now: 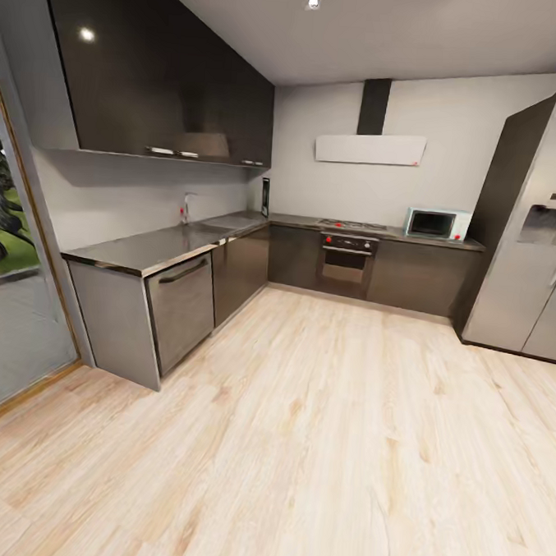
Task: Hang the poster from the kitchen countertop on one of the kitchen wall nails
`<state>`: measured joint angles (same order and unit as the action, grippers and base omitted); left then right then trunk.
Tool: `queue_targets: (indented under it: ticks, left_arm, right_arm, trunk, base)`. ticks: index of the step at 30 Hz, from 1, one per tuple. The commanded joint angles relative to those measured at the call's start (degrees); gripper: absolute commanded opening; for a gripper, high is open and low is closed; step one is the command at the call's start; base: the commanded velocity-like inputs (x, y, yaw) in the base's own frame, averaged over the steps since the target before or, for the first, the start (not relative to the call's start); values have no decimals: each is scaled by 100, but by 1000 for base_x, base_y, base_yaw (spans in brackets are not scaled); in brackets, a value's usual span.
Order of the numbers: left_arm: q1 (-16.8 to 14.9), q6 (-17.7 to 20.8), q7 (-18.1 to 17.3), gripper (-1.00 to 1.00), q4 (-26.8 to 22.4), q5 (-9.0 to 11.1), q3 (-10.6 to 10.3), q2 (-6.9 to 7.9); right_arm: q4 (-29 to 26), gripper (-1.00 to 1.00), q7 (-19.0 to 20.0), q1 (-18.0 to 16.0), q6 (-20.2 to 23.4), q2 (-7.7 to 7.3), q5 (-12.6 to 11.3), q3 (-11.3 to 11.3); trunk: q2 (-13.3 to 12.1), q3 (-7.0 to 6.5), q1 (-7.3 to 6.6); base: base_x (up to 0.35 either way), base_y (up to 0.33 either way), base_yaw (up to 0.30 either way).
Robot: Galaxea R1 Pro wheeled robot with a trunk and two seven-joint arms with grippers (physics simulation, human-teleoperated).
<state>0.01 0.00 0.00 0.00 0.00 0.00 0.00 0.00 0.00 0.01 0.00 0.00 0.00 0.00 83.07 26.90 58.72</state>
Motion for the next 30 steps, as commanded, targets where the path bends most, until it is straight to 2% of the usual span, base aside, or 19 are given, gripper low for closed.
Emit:
queue_targets:
  ticks: [1, 6, 23, 30]
  left_arm:
    - [33, -33, -33, 100, -33, 9, 23, -33]
    - [195, -90, -44, 100, -192, 5, 3, -192]
    - [248, -90, -44, 100, -250, 5, 3, -192]
    - [280, -245, 16, 100, -371, -24, 30, -49]
  right_arm:
    - [-33, 100, 33, -34, -17, -2, -1, 14]
    - [-118, 100, 51, -198, -22, -14, 8, 22]
    - [-118, 100, 51, -209, -22, -14, 8, 22]
    - [-253, 100, -31, -357, -187, -123, -17, -30]
  trunk:
    - [1, 3, 0]
    - [1, 3, 0]
    - [1, 3, 0]
    - [1, 3, 0]
  base:
    - [0, 0, 0]
    - [0, 0, 0]
    - [0, 0, 0]
    - [0, 0, 0]
